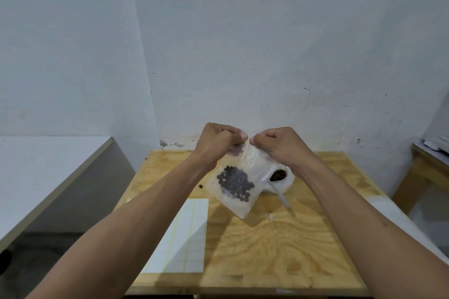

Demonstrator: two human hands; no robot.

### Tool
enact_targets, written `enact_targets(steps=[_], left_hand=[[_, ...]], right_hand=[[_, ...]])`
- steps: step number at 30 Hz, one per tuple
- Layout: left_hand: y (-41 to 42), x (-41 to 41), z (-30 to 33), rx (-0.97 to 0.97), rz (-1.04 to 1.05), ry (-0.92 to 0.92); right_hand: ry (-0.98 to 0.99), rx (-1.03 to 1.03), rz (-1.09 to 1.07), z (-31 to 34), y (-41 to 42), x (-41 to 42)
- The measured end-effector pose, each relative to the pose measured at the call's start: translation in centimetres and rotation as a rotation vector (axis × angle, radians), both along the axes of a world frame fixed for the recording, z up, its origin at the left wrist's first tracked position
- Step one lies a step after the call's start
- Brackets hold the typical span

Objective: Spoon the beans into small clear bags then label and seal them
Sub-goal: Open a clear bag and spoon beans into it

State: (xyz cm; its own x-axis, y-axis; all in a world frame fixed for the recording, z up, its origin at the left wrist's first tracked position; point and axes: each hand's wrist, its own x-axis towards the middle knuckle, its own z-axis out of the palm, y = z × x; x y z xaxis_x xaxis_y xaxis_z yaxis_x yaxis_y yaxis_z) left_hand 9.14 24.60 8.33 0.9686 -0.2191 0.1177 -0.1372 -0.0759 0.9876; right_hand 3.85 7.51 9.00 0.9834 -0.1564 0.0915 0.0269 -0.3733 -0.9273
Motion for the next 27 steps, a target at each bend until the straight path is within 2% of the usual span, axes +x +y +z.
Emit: enact_targets(steps=[6, 11, 15, 17, 20, 22, 25, 27], left_hand=[[0.9, 0.6, 0.3, 0.006, 0.102, 0.026], [2.6, 1.7, 0.5, -0.004, 0.237, 0.039], [3.2, 2.2, 1.0, -0.061, 0.286, 0.155], [4.3, 2.9, 1.2, -0.109, 0.3, 0.232], [6.5, 4.4, 1.0, -0.04, 0.338, 0.261], [8.1, 5.0, 1.0, 0.009, 0.321, 0.295], [10.5, 5.1, 1.0, 0.227, 0.231, 0.415], [11.9, 5.2, 0.6, 0.292, 0.167, 0.439]], right_hand=[[0.052, 0.022, 0.049, -0.5, 0.1, 0.8], [0.1, 0.124, 0.062, -0.6, -0.3, 1.0], [0.124, 0.203, -0.051, -0.6, 1.3, 1.7], [0.212, 0.314, -0.018, -0.7, 2.4, 1.9], [0.399, 0.359, 0.234, -1.0, 4.5, 2.1], [0.391, 0.393, 0.316, -1.2, 6.2, 2.5], [0.354, 0.566, 0.181, -2.0, 8.2, 4.7], [0.379, 0.602, 0.111, -2.6, 9.4, 6.1]])
